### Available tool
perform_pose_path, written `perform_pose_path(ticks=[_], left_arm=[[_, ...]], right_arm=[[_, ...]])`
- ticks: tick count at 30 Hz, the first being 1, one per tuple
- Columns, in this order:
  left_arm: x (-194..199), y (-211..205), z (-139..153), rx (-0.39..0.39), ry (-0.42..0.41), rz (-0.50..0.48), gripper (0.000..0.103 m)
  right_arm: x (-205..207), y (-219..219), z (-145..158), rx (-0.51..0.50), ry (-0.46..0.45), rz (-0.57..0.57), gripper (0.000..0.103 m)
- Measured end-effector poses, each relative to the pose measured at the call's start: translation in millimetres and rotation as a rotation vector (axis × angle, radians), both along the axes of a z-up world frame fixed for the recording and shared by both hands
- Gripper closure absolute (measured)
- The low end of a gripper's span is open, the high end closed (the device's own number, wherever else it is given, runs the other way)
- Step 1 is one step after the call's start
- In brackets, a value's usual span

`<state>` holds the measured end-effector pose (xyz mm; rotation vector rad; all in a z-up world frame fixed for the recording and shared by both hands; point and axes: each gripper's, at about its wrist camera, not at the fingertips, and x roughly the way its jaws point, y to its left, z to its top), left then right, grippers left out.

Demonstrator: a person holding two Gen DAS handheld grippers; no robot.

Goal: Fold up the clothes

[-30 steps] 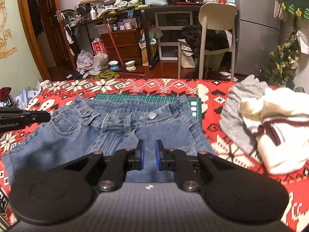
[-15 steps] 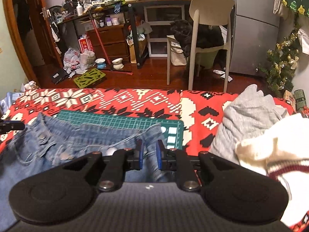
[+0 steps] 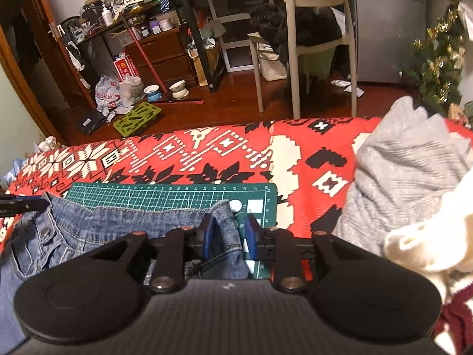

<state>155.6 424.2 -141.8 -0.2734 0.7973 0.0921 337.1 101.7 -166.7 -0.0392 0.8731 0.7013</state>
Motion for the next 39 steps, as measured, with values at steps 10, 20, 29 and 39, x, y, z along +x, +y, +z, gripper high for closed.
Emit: perform_pose_path(ticks=[10,20,29,39], left_arm=[[0.0,-20.1,7.2,0.146,-0.060,-0.003,0.097],[-10.1,-10.3,20.7,0.172,-0.105,0.066,0.080],[-27.7,-58.3,44.3,0.179,-0.088,-0.040,0.042],[-44.9,-122.9,16.9,0.231,-0.047,-0.045,0.010]], right_arm=[[-7.7,11.5,2.9,-0.026,-0.087,0.023,0.095],[-9.7,-4.2,12.4,-0.020,-0.119,-0.006,0.062],[-61.2,8.4,48.8,-0.013,-0.198,0.170,0.001],[-119.9,37.3,28.4,-0.076,-0.162,0.226,0.001]])
